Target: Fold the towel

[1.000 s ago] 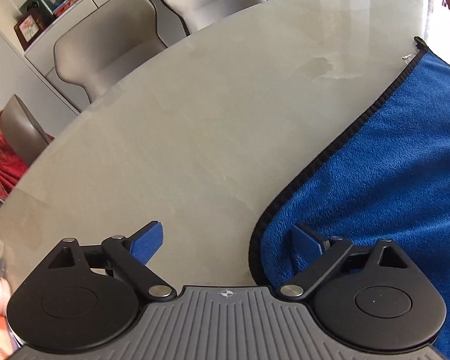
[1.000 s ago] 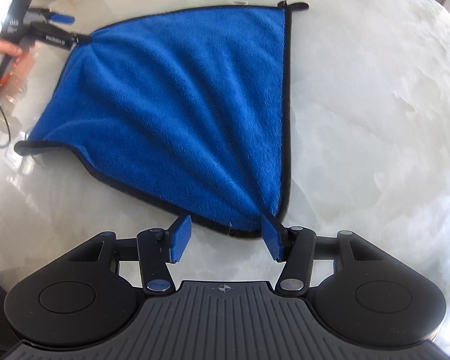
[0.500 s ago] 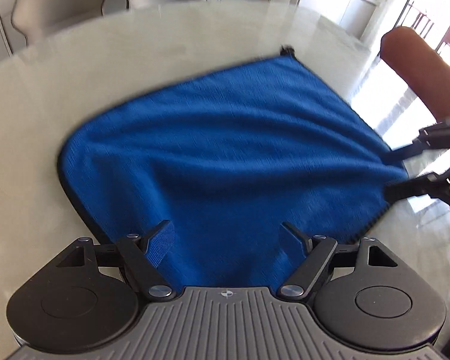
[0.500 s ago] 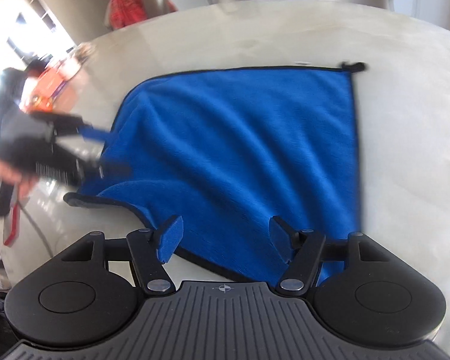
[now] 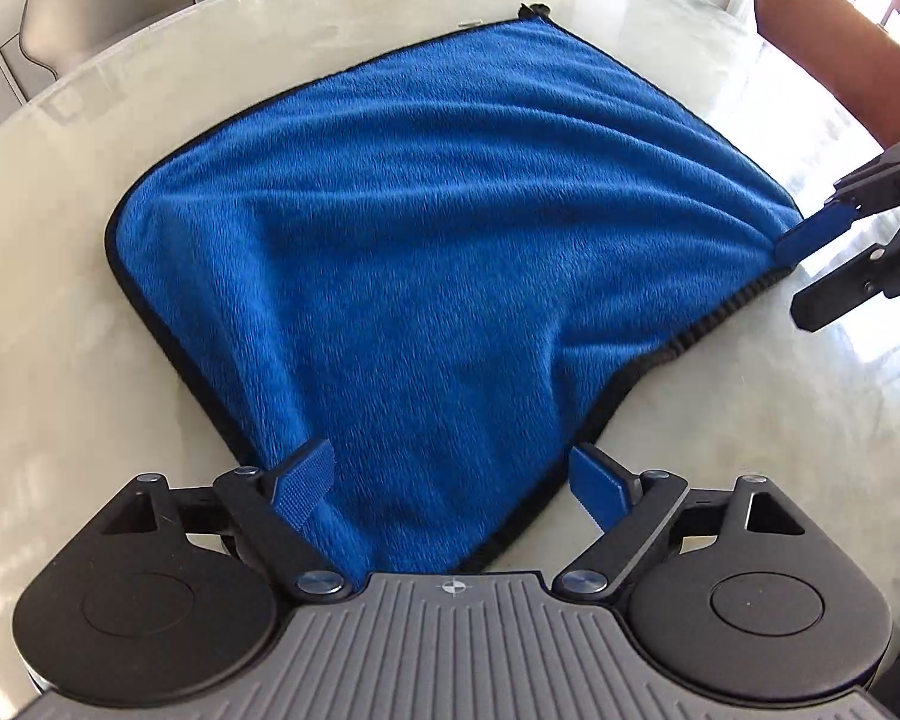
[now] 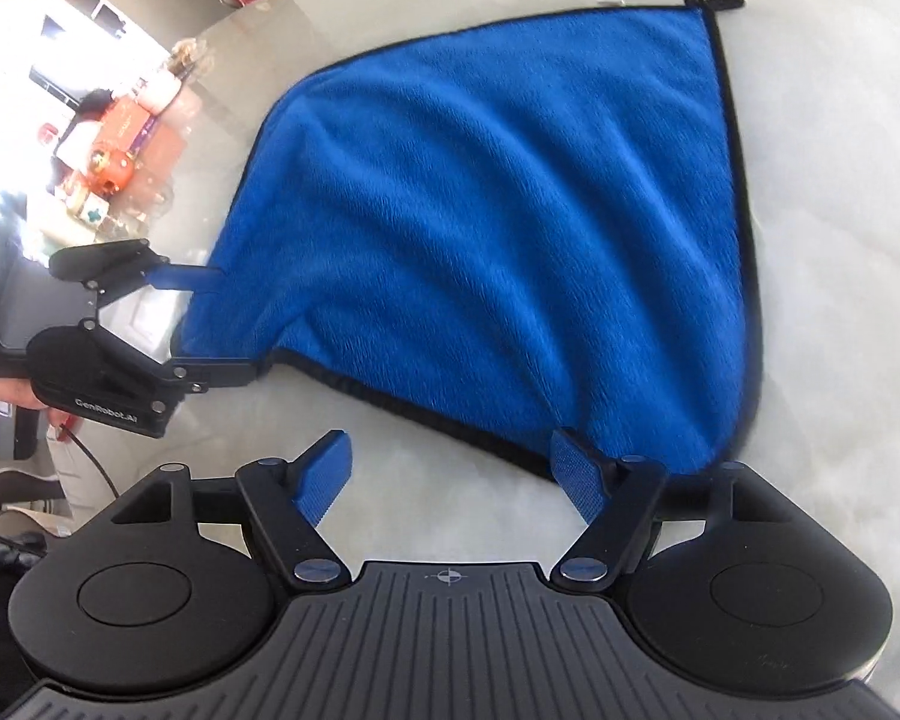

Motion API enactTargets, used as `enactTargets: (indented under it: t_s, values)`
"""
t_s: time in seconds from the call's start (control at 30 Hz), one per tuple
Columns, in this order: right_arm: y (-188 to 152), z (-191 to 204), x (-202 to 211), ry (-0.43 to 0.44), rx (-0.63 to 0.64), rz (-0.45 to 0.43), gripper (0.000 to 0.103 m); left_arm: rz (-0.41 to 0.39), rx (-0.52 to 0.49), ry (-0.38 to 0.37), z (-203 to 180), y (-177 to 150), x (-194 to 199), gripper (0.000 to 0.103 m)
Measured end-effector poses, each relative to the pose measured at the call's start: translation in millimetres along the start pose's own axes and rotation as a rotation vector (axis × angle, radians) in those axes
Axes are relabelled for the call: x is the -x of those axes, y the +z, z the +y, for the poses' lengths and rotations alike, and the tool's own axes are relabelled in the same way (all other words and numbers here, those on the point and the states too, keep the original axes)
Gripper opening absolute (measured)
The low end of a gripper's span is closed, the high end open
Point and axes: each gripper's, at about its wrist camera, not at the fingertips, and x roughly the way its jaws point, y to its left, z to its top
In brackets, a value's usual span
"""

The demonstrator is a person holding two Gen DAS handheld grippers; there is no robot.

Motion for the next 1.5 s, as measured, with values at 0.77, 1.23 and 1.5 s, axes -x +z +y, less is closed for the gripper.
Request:
enactTargets:
  t_s: [0.77,1.23,1.5]
  values:
    - [41,1,-20,-0.053,-0.004,-0.096,0.088,-0.207,0.493,-0.038,156,87,-22,0.086]
    - [46,-9,-21,-0.075,-0.020,-0.102,0.089,-0.083,0.249,0.112,165,121,-27,0.078]
    - [44,-8,-17,-0.056,-0.009,-0.154,0.090,-0.153,0.356,-0.076,113,79,26,0.080]
